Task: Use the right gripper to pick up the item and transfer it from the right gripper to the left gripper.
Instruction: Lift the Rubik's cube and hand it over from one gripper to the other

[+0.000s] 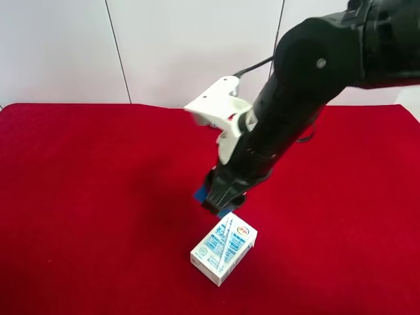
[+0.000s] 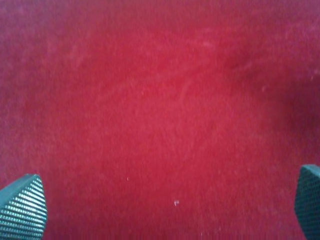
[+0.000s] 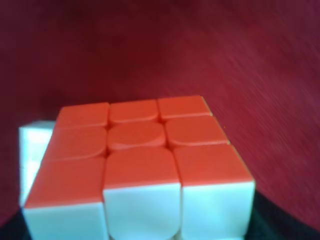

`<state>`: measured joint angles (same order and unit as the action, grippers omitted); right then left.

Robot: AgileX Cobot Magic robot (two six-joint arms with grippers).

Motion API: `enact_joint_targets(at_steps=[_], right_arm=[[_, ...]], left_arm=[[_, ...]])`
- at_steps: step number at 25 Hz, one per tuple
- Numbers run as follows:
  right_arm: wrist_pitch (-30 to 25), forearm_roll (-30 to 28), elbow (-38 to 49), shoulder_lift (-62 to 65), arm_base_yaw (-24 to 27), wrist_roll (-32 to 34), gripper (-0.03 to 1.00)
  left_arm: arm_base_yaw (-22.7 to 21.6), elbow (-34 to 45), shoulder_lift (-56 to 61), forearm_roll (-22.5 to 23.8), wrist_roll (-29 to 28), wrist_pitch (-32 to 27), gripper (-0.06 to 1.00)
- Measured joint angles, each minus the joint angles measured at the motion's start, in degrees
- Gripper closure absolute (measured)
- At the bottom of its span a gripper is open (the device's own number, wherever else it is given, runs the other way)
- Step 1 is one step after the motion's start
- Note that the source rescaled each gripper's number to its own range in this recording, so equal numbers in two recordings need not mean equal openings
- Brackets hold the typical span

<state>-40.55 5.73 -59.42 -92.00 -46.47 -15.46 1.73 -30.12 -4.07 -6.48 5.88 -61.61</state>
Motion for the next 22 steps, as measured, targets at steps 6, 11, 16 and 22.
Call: enact_joint_targets(at_steps=[6,11,16,22], right_arm=[[1.30,-0.06,0.00,0.00,-5.77,-0.86,0.97],[2.74,-1.09,0.00,0.00,-9.42,-0.86,0.97],[3.79,-1.44,0.00,0.00,-12.15,-0.90,0.97],[3.81,-1.63,0.00,0.00,-12.23,-2.34,0.97]], left_arm=[[0.80,-5.81,-14.38,-4.02,0.00,-1.87,-0.06],[5.69,-9.22,-25.59,-7.96,-0.88,-1.87,-0.06],[11.09,-12.14,-36.31,-14.68,-0.81,-1.99,-0.06],[14.48,-15.89,-48.23,-23.74,2.90,-2.00,-0.06]])
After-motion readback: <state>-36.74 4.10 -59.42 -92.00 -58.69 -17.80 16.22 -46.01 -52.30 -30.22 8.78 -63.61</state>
